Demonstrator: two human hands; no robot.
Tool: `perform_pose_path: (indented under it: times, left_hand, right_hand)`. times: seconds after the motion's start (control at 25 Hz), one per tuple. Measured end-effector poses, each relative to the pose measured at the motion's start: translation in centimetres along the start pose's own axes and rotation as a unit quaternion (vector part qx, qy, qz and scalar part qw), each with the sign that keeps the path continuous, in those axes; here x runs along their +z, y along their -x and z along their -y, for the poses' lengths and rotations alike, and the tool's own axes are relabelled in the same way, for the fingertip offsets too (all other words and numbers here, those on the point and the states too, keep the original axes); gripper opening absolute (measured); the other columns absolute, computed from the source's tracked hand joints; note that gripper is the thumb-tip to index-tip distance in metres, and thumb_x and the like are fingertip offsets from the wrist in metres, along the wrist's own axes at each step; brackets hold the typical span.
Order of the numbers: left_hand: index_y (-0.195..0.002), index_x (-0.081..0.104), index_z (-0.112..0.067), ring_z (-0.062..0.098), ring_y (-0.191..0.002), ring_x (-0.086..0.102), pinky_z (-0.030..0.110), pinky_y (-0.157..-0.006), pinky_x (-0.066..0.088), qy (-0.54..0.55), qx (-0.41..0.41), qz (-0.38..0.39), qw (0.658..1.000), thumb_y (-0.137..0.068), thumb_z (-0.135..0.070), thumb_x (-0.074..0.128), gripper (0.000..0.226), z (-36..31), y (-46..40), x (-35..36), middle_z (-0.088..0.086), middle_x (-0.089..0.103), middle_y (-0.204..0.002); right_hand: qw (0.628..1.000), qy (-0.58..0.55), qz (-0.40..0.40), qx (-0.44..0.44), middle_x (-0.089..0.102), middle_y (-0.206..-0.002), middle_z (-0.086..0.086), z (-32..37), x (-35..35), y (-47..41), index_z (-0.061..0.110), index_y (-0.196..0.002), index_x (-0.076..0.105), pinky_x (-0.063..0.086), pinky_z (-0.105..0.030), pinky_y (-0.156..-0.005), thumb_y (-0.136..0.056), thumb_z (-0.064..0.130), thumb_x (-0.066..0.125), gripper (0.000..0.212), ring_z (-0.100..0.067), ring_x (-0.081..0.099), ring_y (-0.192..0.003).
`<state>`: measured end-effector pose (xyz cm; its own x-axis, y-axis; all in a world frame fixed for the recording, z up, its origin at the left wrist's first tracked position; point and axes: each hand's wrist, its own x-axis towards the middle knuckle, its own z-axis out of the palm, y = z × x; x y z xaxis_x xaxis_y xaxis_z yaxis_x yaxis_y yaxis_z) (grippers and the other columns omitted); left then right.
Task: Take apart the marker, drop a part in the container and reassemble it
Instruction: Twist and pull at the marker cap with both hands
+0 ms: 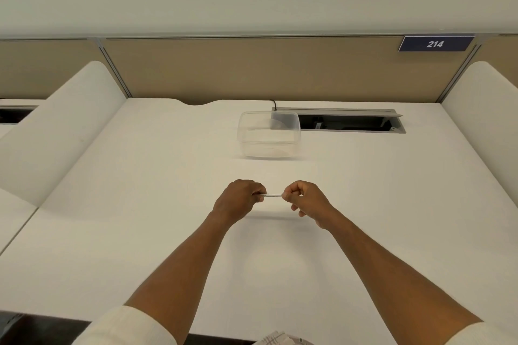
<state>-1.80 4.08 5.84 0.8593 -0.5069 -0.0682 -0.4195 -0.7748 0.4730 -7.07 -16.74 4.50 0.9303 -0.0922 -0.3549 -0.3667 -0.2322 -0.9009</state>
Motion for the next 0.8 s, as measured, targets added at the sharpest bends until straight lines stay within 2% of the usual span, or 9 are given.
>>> perform_pose_path:
  times: [0.12,0.28,0.36,0.44,0.52,0.64,0.8]
  left_hand:
    - [-0.089,0.069,-0.027,0.014,-0.073,0.057,0.033,-0.067,0.048,0.003,-0.001,-0.001,1.000,-0.090,-0.022,0.061,0.009,0.11,-0.01,-0.14,-0.010,0.063,-0.078]
    - [-0.089,0.068,-0.028,0.013,-0.073,0.056,0.032,-0.066,0.047,0.004,-0.002,0.000,1.000,-0.089,-0.023,0.061,0.009,0.16,0.09,-0.30,-0.011,0.061,-0.076]
    - [-0.089,0.068,-0.028,0.013,-0.073,0.055,0.031,-0.064,0.045,-0.001,0.000,-0.002,1.000,-0.090,-0.022,0.061,0.010,0.21,0.15,-0.37,-0.012,0.059,-0.074]
    - [-0.090,0.069,-0.028,0.013,-0.072,0.054,0.029,-0.062,0.043,-0.012,0.006,-0.003,1.000,-0.091,-0.021,0.060,0.010,0.19,0.20,-0.39,-0.013,0.057,-0.073]
    - [-0.090,0.069,-0.027,0.012,-0.072,0.054,0.028,-0.062,0.041,-0.005,0.002,-0.005,1.000,-0.090,-0.021,0.061,0.010,0.10,0.30,-0.40,-0.013,0.057,-0.073]
    - [-0.089,0.069,-0.027,0.013,-0.073,0.054,0.030,-0.064,0.043,0.007,-0.001,-0.001,1.000,-0.090,-0.021,0.061,0.010,-0.02,0.42,-0.32,-0.012,0.059,-0.074]
    - [-0.091,0.070,-0.026,0.015,-0.075,0.056,0.033,-0.068,0.047,0.009,-0.002,0.000,1.000,-0.090,-0.020,0.061,0.010,-0.20,0.52,-0.37,-0.009,0.063,-0.079]
  right_hand:
    - [0.999,0.033,0.025,0.020,0.071,-0.069,0.005,0.52,0.07,0.21,0.015,-0.079,0.071,0.041,-0.023,-0.048,-0.089,0.047,0.063,0.034,-0.012,0.058,-0.056]
    - [0.999,0.039,0.006,-0.003,0.073,-0.069,0.004,0.43,0.15,0.12,0.020,-0.075,0.071,0.041,-0.021,-0.047,-0.086,0.028,0.069,0.013,-0.011,0.058,-0.056]
    - [1.000,0.019,0.000,-0.006,0.073,-0.072,0.004,0.37,0.14,0.21,0.020,-0.080,0.071,0.042,-0.022,-0.048,-0.083,0.027,0.072,0.007,-0.011,0.059,-0.058]
    - [1.000,0.012,0.008,0.005,0.074,-0.074,0.003,0.47,0.17,0.41,0.018,-0.081,0.072,0.043,-0.022,-0.048,-0.085,0.042,0.070,0.024,-0.009,0.061,-0.057]
    - [0.999,0.027,0.014,0.016,0.073,-0.070,0.003,0.59,0.26,0.43,0.017,-0.076,0.071,0.042,-0.022,-0.049,-0.089,0.048,0.063,0.034,-0.010,0.059,-0.055]
    - [0.999,0.039,0.009,0.010,0.069,-0.065,0.003,0.42,0.34,0.26,0.018,-0.071,0.069,0.040,-0.023,-0.049,-0.090,0.038,0.064,0.028,-0.011,0.057,-0.056]
    - [1.000,0.021,-0.009,-0.011,0.066,-0.069,0.002,0.21,0.34,0.25,0.017,-0.078,0.068,0.042,-0.023,-0.049,-0.084,0.021,0.071,0.008,-0.013,0.059,-0.059]
